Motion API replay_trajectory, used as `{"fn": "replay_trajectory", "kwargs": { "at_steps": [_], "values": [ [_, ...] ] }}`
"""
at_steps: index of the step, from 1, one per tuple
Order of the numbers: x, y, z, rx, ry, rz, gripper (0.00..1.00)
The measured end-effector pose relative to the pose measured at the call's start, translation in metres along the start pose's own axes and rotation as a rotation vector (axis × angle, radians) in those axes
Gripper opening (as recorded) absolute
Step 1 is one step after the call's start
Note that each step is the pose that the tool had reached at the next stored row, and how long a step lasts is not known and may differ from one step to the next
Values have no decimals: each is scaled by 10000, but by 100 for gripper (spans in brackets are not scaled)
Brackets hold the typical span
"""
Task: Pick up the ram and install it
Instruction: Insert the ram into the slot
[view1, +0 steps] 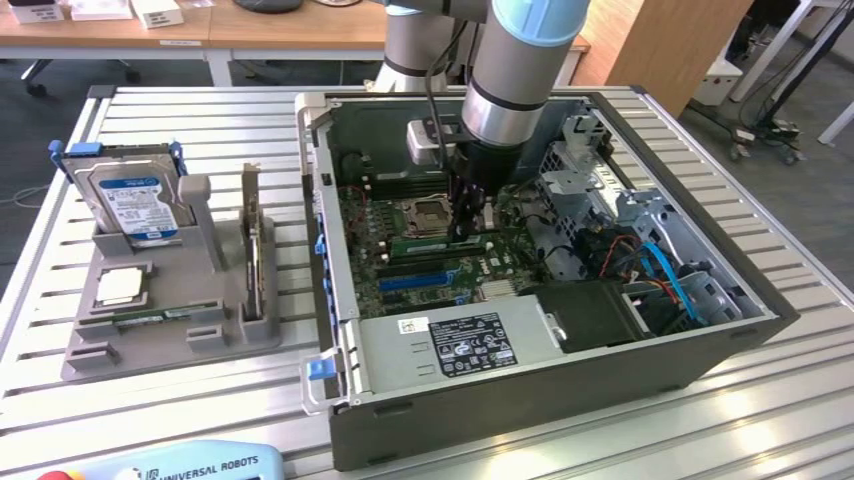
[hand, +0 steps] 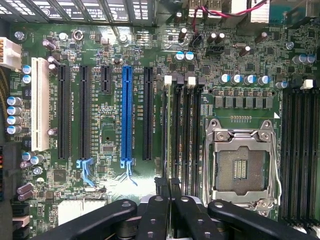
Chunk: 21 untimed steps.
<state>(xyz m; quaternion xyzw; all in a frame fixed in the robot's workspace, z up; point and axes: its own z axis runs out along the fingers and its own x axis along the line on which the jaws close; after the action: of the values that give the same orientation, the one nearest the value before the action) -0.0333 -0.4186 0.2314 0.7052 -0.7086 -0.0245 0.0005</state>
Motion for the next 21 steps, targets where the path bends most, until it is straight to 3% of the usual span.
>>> {"fn": "replay_trajectory", "kwargs": {
  "at_steps": [21],
  "values": [
    [-7,0,9,2,0,24,12]
  ]
}}
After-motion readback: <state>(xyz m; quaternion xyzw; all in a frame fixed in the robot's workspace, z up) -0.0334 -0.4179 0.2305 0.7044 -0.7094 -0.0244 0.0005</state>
